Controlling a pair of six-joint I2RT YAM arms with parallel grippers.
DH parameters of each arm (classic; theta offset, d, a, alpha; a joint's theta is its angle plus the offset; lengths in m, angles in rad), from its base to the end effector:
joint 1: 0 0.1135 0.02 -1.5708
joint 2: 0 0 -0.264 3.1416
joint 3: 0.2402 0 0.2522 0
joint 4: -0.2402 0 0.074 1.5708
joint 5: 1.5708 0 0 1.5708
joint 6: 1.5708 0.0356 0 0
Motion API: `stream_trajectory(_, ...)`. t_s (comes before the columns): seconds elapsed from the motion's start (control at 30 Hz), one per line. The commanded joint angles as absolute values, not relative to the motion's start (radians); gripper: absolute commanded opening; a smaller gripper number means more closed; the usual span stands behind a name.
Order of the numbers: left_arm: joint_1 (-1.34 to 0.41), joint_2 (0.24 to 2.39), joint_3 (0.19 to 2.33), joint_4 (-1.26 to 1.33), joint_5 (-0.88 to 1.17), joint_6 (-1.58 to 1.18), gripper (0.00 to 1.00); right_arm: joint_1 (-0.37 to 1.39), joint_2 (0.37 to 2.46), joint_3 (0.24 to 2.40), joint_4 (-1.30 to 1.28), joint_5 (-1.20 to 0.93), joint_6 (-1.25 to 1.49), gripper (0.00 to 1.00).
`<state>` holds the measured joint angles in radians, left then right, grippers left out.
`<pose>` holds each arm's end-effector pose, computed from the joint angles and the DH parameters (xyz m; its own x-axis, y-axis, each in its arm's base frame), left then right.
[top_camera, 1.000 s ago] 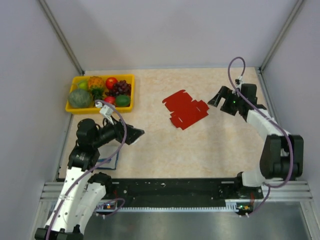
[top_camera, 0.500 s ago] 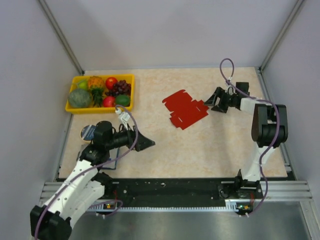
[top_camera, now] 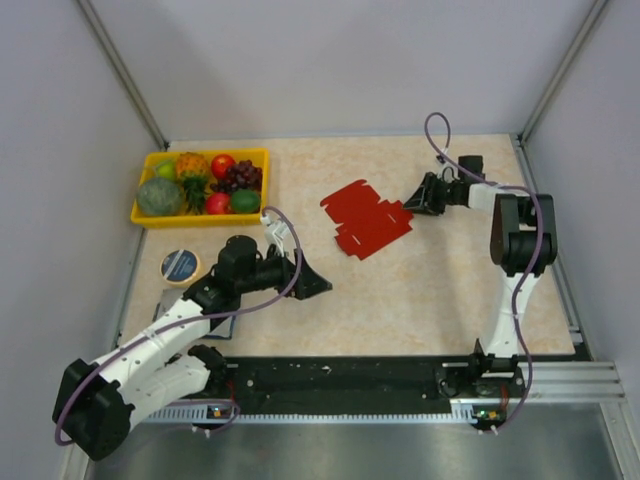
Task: Fold the paper box
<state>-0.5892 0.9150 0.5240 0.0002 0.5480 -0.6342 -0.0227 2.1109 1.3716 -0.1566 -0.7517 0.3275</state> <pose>0.1600 -0.1293 0.2451 -0.7735 -0.0914 -0.6272 0.5171 0.4814 -0.7077 0.4401 0.0143 0.1411 -0.8710 0.2548 -0.4201 -0.1371 0.6950 0.7058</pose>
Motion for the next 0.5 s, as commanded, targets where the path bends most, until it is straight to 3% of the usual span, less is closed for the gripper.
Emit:
stream_trajectory(0.0, -0.594, 0.919, 0.610, 0.009, 0.488, -0.597, 0.85, 0.037, 2.126, 1.420, -0.152, -0.804, 0.301, 0.31)
stream_trajectory(0.13, -0.594, 0.939, 0.708, -0.133, 0.445, -0.517, 0.86, 0.054, 2.085, 1.413, -0.155, -0.813, 0.296, 0.00)
stream_trajectory(0.33, -0.578, 1.050, 0.945, -0.207, 0.517, -0.425, 0.92, 0.103, 1.881, 1.319, -0.184, -0.830, 0.284, 0.00)
stream_trajectory(0.47, -0.548, 1.228, 1.231, -0.230, 0.647, -0.367, 0.95, 0.138, 1.740, 1.264, -0.239, -0.840, 0.275, 0.00)
